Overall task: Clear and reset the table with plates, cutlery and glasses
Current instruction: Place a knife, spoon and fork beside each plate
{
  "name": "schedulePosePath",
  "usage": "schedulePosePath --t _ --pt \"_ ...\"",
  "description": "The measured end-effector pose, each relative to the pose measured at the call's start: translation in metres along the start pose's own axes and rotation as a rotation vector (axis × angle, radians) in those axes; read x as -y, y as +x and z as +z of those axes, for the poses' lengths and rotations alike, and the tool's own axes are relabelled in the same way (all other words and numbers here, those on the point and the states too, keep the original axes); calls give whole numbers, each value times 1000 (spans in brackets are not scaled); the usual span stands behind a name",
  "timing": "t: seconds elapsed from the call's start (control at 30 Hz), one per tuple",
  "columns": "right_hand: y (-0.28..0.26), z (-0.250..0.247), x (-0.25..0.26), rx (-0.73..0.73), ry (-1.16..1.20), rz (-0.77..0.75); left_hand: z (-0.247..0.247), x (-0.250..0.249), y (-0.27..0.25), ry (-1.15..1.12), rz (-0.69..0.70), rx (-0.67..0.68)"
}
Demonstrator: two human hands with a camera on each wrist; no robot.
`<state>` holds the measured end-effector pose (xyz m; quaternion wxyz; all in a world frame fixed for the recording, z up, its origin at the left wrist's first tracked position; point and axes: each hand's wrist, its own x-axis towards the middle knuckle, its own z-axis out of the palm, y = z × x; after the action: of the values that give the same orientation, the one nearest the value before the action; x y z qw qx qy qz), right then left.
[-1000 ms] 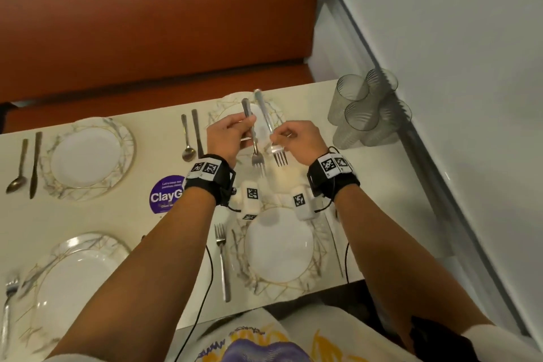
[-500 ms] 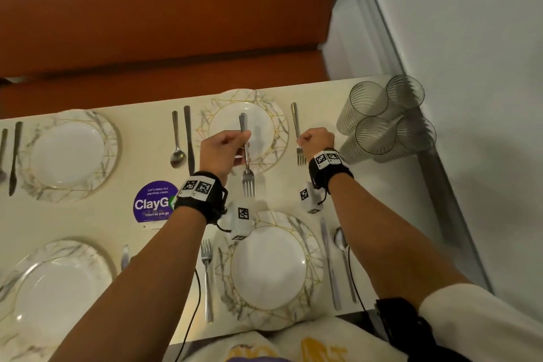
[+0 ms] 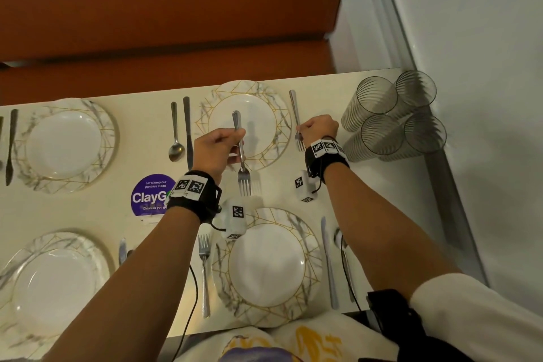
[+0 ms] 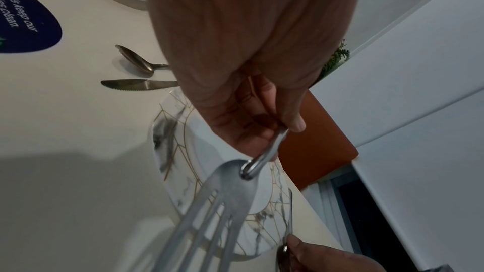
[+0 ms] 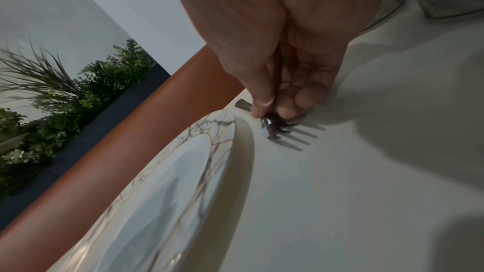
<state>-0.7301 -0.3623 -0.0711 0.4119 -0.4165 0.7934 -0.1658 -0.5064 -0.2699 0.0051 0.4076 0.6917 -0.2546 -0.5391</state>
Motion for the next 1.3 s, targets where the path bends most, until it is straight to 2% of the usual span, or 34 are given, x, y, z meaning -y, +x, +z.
schedulePosePath --t 0.4,0.6,0.7,0.87,0.97,1.1,1.3 --pt "4 1 3 -9 -40 -5 -5 2 2 -10 -5 -2" --pt "-5 -2 2 -72 -18 -57 -11 5 0 -22 -11 -2" --pt "-12 -2 2 -143 38 -134 -16 5 -4 -21 -7 -7" --pt "-52 3 26 -181 26 -393 -30 9 -11 -9 10 -11" --pt "-79 22 41 -113 53 -498 -46 12 -17 -3 29 -23" --pt "-122 62 52 63 27 -630 -77 18 -21 -22 51 -49" --pt "-199 131 57 282 -29 -647 -146 22 -28 -26 98 -63"
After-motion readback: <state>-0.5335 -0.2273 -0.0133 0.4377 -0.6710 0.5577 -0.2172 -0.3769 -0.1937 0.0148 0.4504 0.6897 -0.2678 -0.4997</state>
